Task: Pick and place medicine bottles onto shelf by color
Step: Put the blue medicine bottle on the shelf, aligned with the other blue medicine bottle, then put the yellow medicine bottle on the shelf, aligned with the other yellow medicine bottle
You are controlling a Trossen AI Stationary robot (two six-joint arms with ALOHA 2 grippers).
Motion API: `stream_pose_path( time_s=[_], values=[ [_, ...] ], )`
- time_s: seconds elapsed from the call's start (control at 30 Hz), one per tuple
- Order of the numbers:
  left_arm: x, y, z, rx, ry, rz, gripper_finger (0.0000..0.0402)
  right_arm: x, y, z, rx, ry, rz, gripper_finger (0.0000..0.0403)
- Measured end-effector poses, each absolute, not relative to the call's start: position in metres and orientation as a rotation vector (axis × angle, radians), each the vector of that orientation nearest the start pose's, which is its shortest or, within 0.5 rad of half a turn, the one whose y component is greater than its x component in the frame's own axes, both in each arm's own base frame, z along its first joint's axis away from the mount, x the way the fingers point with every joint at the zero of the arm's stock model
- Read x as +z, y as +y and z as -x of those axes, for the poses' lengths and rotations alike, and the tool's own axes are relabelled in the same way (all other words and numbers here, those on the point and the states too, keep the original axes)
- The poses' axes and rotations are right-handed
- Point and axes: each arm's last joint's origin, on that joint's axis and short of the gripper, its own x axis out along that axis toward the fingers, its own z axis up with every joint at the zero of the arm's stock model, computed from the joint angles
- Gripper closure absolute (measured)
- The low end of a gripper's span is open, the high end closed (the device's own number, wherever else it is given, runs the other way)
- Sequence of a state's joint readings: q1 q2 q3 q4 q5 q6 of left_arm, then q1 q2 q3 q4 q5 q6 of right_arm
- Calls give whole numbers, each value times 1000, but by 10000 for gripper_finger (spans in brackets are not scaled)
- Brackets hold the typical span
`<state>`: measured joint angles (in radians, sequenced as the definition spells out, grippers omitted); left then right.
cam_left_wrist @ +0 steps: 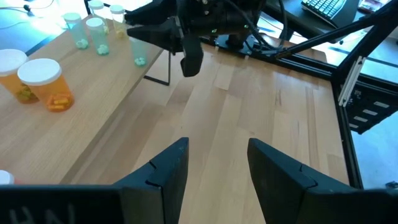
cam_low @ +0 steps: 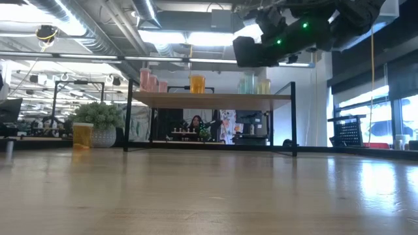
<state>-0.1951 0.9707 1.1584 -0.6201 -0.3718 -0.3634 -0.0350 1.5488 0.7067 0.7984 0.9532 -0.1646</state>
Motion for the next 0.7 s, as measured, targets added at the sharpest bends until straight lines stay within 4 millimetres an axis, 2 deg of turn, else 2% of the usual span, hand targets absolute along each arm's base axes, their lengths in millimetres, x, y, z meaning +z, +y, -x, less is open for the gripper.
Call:
stream_pose_path(
  time_s=[0.2, 0.37, 0.7],
  values=[
    [386, -26, -185, 247, 378, 236, 242, 236, -27, -298, -1027, 105, 195, 259],
    [386, -26, -185, 247, 378, 236, 242, 252, -16, -291, -998, 69, 201, 259],
    [386, -24, -184, 295, 370, 224, 242, 300, 21, -258, -843, -56, 224, 259]
  ],
)
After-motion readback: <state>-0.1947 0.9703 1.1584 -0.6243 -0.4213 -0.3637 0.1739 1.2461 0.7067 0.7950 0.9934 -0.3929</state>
